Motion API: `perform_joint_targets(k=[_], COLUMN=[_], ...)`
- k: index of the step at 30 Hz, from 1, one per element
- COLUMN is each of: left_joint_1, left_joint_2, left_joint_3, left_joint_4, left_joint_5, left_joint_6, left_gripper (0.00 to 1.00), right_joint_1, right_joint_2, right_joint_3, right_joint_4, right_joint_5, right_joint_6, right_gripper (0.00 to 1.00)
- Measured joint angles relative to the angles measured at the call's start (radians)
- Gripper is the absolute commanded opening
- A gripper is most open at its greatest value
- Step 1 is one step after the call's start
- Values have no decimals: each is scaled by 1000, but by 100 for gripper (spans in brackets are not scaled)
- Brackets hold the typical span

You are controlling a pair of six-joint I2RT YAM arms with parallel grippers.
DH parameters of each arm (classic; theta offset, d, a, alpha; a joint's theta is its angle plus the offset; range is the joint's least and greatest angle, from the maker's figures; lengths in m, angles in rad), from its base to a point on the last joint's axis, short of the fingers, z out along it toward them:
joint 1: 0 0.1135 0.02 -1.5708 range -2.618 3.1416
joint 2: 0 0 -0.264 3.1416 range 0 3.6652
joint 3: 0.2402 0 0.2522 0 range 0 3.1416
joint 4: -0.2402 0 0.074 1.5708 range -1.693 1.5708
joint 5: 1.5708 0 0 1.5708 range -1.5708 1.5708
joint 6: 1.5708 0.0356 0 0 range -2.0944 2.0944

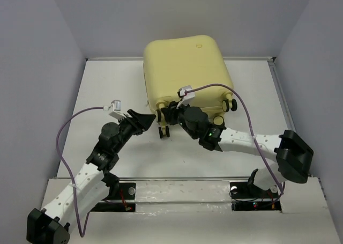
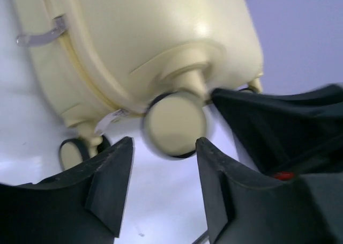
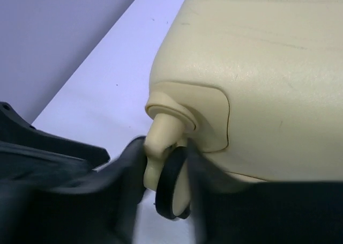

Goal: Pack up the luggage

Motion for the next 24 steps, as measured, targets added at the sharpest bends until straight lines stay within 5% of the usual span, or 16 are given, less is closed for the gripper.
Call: perform_joint_targets(k=[6,12,16,19,24], left_joint_1=[0,-2,-2,-2,-2], left_joint_2=[-9,237,341,384,421], left_joint_3=[-183,-192,-163,-127,-109], left_joint_4=[19,132,204,259,338], left_joint_5=[-40,-34,-34,-34,-30], left_joint_6=[44,125,172,198,222], left_gripper=[46,46,48,49,49], right_joint_1=[-13,-24,-24,-24,-24], right_joint_2=[-63,-63,-63,-63,-62], right_joint_3=[51,68,69,71,71], right_joint_4=[-20,-57,-110,-181,-265], right_joint_5=[-26,-32,-57,-92,-180], right_joint_6=[-40,-53,-37,-23,9], right_gripper=[7,14,84,100,100])
